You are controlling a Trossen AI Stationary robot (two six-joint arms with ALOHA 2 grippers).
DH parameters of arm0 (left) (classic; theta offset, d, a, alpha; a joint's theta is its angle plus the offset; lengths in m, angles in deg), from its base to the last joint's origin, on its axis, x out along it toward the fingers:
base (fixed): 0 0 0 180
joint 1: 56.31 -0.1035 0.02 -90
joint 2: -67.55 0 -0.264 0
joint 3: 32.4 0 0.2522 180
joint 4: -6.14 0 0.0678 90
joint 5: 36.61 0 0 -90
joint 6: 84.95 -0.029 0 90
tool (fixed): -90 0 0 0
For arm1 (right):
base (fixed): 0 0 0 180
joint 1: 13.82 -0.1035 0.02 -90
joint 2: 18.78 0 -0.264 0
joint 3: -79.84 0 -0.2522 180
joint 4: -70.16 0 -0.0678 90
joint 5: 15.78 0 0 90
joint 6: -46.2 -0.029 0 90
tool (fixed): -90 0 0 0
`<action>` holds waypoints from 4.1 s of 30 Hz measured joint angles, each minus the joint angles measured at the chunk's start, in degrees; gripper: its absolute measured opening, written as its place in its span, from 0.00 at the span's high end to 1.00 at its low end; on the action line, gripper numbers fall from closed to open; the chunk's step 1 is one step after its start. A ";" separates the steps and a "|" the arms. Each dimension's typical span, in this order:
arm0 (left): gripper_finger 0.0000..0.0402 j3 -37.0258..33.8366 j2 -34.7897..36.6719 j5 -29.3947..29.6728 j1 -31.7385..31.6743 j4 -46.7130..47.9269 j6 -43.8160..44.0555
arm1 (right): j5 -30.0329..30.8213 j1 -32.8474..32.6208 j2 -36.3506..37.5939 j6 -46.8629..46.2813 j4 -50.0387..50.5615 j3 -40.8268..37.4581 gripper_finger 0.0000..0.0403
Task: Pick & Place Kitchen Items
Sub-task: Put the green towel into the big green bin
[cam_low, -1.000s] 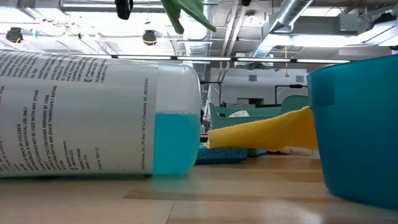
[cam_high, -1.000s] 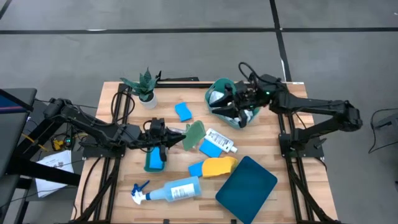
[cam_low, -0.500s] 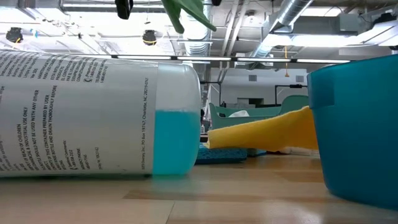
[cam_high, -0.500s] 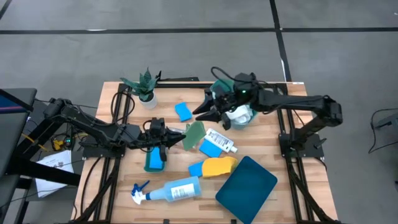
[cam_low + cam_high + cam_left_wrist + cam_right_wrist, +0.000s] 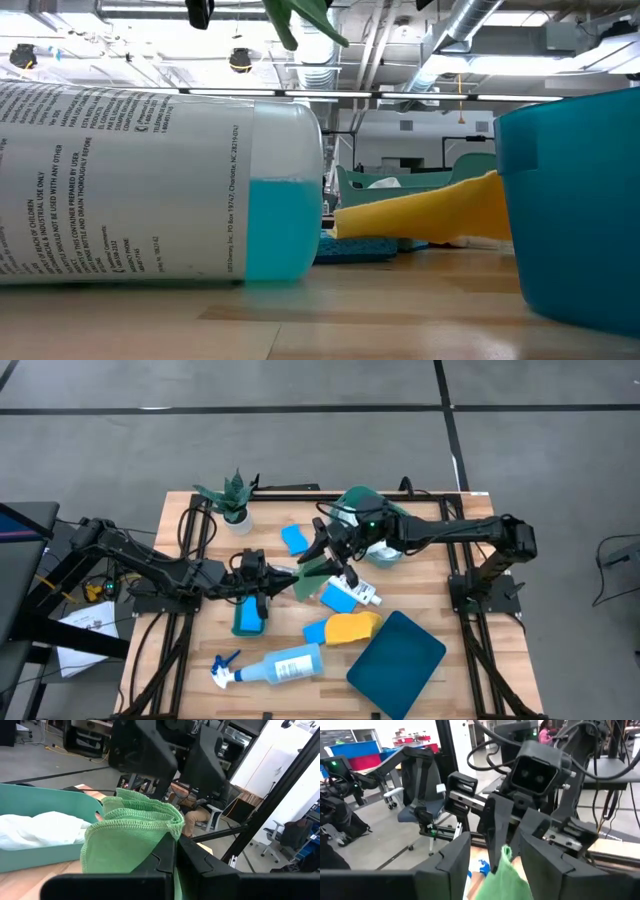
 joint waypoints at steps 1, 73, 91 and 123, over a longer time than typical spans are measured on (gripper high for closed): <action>1.00 0.00 0.00 0.06 0.00 -0.10 -0.02 | 0.00 0.15 -0.06 0.43 -0.03 0.00 0.58; 0.84 -0.02 0.02 6.20 -0.44 -5.56 -6.95 | 1.77 0.20 -0.15 -3.13 7.59 -0.02 1.00; 0.49 -0.02 0.02 1.32 4.65 6.92 2.40 | 3.28 3.13 0.26 -3.35 9.12 -0.03 1.00; 0.64 -0.02 0.02 1.50 2.42 7.10 1.99 | 44.43 18.36 32.49 -22.68 26.36 -31.72 1.00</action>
